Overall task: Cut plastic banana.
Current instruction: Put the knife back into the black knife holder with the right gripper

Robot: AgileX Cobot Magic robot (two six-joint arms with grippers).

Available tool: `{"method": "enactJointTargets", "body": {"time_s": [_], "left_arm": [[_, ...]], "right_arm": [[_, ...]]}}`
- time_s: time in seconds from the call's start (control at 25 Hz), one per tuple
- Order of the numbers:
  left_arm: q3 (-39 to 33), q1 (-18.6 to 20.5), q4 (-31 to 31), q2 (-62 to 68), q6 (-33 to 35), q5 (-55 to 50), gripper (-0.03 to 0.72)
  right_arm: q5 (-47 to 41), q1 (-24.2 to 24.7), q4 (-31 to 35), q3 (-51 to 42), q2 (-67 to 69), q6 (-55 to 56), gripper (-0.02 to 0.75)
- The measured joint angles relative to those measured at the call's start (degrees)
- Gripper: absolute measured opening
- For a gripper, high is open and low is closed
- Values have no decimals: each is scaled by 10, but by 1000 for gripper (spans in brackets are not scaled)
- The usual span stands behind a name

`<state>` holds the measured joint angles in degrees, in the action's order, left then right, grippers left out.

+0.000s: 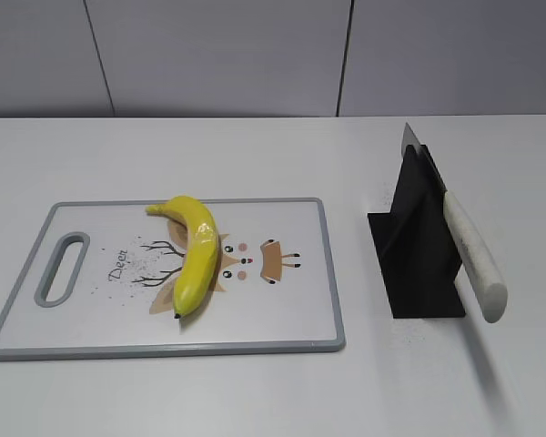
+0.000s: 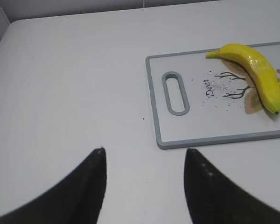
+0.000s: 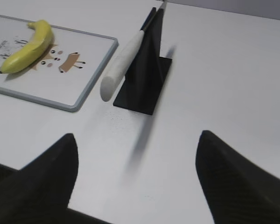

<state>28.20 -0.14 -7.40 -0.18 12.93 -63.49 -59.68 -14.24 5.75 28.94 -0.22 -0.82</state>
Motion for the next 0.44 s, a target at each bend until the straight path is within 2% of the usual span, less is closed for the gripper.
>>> {"method": "enactJointTargets", "body": {"time_s": [0.24,0.44], "left_arm": [[0,0,0,0,0,0,516],[0,0,0,0,0,0,498]], "right_arm": [[0,103,2,0,0,0,593],[0,115,3,0,0,0,593]]}}
